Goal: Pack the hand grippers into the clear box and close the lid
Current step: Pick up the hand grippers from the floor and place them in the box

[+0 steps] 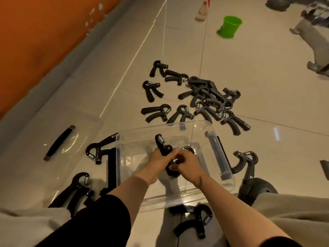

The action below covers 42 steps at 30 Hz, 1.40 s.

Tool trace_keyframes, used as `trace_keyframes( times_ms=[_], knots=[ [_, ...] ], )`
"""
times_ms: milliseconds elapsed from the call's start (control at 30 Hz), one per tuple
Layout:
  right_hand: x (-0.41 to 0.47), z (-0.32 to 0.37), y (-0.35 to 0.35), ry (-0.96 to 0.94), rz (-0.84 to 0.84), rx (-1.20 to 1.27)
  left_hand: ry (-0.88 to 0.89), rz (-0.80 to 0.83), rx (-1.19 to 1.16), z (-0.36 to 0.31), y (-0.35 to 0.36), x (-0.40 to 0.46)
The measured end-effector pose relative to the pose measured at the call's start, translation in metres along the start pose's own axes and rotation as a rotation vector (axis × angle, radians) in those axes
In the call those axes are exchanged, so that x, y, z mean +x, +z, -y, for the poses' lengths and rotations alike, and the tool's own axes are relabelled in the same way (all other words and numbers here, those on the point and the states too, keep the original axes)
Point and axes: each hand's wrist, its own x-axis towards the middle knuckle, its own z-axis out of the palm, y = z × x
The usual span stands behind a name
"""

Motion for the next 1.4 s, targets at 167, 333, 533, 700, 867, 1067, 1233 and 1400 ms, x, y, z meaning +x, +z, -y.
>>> trace_keyframes(
  times_ms=[167,333,533,700,867,1067,1233,1400],
  knots=[
    [0.002,0.007,-0.004,0.022,-0.101,0.139,-0.068,0.033,-0.276,0.002,-0.005,0.002],
    [0.007,0.0,-0.005,0.136,-0.022,0.055,-0.069,0.126,-0.353,0.016,-0.015,0.008],
    [0.015,-0.019,0.0,0.203,-0.14,-0.412,-0.184,0.067,-0.37,0.027,0.002,0.022],
    [0.025,-0.025,-0.003,0.395,-0.248,-0.542,-0.215,-0.008,-0.083,0.03,0.012,0.036],
    [0.04,-0.032,-0.008,0.49,-0.279,-0.565,-0.208,0.009,-0.003,0.033,0.021,0.046],
    [0.057,-0.037,-0.007,0.49,-0.257,-0.55,-0.224,-0.022,0.069,0.036,0.032,0.058],
    [0.054,-0.043,-0.009,0.472,-0.278,-0.508,-0.238,-0.027,0.177,0.04,0.028,0.06],
    [0.058,-0.048,-0.001,0.5,-0.336,-0.636,-0.266,0.132,0.259,0.045,0.035,0.065]
  ],
)
